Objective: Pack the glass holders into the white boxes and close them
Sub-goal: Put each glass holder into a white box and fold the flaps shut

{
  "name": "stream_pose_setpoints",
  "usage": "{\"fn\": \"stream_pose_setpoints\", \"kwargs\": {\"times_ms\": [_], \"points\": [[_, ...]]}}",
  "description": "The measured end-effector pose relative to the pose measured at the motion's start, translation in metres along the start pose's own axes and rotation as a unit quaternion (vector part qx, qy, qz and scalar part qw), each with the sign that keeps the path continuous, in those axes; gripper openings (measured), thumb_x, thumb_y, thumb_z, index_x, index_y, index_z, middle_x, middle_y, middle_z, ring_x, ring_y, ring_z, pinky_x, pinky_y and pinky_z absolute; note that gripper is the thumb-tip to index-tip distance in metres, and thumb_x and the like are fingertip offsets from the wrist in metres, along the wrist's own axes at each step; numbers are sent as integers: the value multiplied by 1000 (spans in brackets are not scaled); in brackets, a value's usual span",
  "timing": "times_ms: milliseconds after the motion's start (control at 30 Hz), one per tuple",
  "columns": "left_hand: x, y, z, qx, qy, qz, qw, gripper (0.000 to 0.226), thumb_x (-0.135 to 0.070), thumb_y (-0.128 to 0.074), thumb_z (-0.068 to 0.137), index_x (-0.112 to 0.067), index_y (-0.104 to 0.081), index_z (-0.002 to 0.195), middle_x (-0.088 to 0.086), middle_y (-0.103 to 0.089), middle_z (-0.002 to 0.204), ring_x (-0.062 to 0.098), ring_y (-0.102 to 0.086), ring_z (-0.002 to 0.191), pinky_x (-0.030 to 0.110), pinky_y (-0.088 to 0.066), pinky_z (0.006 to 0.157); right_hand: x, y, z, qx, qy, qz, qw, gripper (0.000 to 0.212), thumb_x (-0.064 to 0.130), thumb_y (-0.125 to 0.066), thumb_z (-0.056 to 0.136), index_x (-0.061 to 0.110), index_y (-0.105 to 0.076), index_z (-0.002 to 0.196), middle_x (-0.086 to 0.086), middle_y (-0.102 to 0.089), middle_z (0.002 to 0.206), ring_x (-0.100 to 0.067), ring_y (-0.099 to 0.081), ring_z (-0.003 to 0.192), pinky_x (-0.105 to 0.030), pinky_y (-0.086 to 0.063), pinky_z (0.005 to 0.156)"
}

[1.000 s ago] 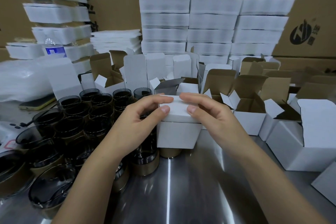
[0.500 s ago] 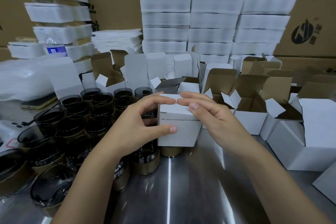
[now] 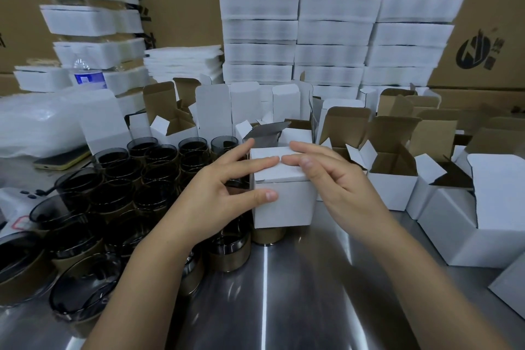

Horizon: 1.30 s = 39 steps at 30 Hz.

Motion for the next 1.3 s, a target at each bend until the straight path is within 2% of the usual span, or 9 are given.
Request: {"fn": "stream_pose_setpoints", "kwargs": {"times_ms": [300, 433, 567, 667, 767, 900, 1000, 1133, 1300], "points": [[0, -3, -1, 15, -7, -25, 1000, 45, -45, -73, 60, -52, -67, 104, -14, -39, 147, -10, -35, 132, 15, -51, 86, -1, -2, 0, 19, -25, 63, 998, 24, 19, -56, 93, 39, -69, 96, 20, -53, 126, 18, -47, 111, 0, -36, 82], [-1, -7, -1, 40, -11, -19, 999, 47, -42, -70, 68, -57, -62, 111, -14, -33, 151, -10, -26, 137, 15, -50, 89, 1, -3, 0, 12, -23, 65, 998, 21, 22, -58, 90, 41, -70, 92, 22, -53, 124, 17, -47, 110, 0, -37, 81], [0, -7, 0, 38, -3, -25, 999, 41, -37, -69, 69, -51, -67, 107, -14, -33, 151, -5, -32, 136, 16, -50, 91, -1, -5, 0, 10, -35, 87, 996, 14, 30, -60, 84, 35, -71, 92, 21, -54, 123, 18, -49, 108, -1, -38, 80], [-2, -7, 0, 32, -1, -34, 999, 37, -35, -70, 67, -46, -70, 102, -13, -35, 151, -10, -37, 131, 17, -51, 89, -12, -3, -1, -7, -77, 143, 987, 19, 19, -63, 88, 32, -62, 101, 25, -52, 119, 18, -55, 96, -4, -43, 72], [-5, -8, -1, 33, -3, -41, 999, 32, -32, -71, 66, -45, -73, 96, -13, -36, 149, -11, -40, 127, 17, -51, 89, -26, -8, -3, 0, -140, 203, 969, 30, 16, -61, 89, 32, -50, 112, 20, -56, 107, 14, -60, 81, -7, -46, 62], [-7, -9, -1, 31, -4, -46, 998, 31, -31, -71, 66, -41, -73, 95, -16, -38, 146, -14, -43, 123, 13, -50, 85, -27, -14, -3, 21, -148, 230, 962, 37, 14, -55, 92, 39, -47, 119, 27, -60, 108, 12, -60, 94, -7, -46, 69], [-8, -9, -1, 36, -5, -49, 998, 31, -30, -71, 66, -40, -74, 95, -18, -40, 143, -15, -45, 120, 11, -49, 84, -25, -14, -3, 29, -145, 227, 963, 40, 14, -53, 94, 43, -48, 120, 23, -59, 114, 8, -60, 98, -9, -46, 70], [-7, -9, -1, 38, -6, -57, 998, 31, -29, -71, 66, -39, -74, 95, -17, -42, 141, -14, -45, 120, 11, -49, 83, -22, -16, -5, 49, -142, 204, 967, 32, 17, -50, 96, 44, -63, 109, 11, -60, 116, 0, -61, 95, -12, -47, 70], [-4, -7, -1, 38, 2, -36, 999, 32, -37, -70, 65, -46, -72, 95, -20, -42, 140, -11, -43, 124, 13, -50, 84, -18, -14, -2, 60, -122, 121, 983, 28, 28, -48, 97, 43, -70, 88, 18, -62, 107, 5, -55, 99, -6, -42, 71]]}}
Point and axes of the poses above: each hand's wrist, its own z-axis towards the middle knuckle, its own y-axis out of the back of the hand, x = y × z, the point moved 9 cm from there along z, towards the middle knuckle
